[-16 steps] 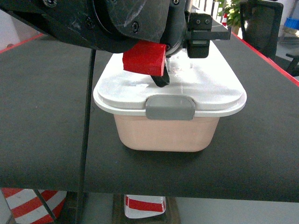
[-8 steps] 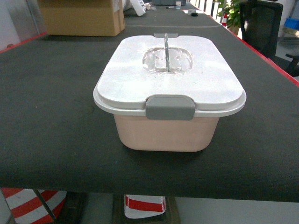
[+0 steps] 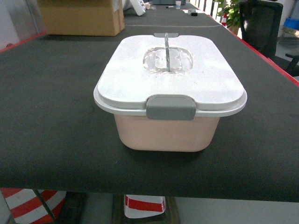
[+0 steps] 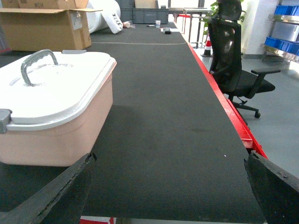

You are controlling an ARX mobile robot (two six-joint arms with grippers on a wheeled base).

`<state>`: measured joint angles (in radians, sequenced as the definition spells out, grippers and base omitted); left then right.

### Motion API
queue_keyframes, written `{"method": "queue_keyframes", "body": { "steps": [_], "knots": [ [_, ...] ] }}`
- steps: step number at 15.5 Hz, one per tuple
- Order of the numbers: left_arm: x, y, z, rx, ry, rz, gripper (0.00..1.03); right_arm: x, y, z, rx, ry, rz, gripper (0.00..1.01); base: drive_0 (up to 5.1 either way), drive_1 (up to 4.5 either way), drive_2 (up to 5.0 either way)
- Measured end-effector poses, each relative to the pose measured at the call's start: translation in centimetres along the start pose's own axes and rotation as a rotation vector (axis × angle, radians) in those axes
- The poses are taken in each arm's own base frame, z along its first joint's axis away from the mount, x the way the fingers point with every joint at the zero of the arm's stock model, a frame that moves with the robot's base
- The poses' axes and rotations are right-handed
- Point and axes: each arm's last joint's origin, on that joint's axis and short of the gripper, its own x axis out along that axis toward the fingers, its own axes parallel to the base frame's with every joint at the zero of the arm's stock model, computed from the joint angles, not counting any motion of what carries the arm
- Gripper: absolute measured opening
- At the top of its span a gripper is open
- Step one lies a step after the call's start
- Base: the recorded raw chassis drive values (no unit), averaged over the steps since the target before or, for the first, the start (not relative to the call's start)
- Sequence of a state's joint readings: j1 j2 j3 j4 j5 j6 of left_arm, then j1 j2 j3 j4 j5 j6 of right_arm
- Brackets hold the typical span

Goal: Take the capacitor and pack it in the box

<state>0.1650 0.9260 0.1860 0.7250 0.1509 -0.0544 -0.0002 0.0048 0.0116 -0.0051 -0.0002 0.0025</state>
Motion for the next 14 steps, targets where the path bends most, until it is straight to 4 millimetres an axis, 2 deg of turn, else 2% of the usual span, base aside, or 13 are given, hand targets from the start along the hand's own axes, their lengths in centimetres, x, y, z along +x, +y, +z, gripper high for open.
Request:
{"method": "queue_keyframes", "body": {
  "steps": [5, 6, 7, 10, 14],
  "knots": [
    [-2.8, -1.4, -1.5, 0.038, -0.004, -0.010, 0.24, 0.0, 0.0, 0.0, 0.000, 0.000, 0.000, 0.98, 0.0, 0.00, 0.0],
    [-3.3, -2.4, -1.7, 0.039, -0.008, -0.020, 0.08, 0.0, 0.0, 0.0, 0.000, 0.000, 0.000, 0.98, 0.0, 0.00, 0.0],
    [-3.6, -2.5, -1.8, 0.040, -0.006, -0.040, 0.01, 0.0, 0.0, 0.0, 0.000, 0.000, 0.000, 0.98, 0.0, 0.00, 0.0],
    [-4.3, -2.3, -2.7, 0.043, -0.015, -0.011, 0.02, 0.0, 0.0, 0.0, 0.000, 0.000, 0.000, 0.98, 0.0, 0.00, 0.0],
    [-5.2, -2.3, -2.4, 0.043, -0.028, -0.013, 0.02, 0.0, 0.0, 0.0, 0.000, 0.000, 0.000, 0.98, 0.0, 0.00, 0.0]
  ]
}}
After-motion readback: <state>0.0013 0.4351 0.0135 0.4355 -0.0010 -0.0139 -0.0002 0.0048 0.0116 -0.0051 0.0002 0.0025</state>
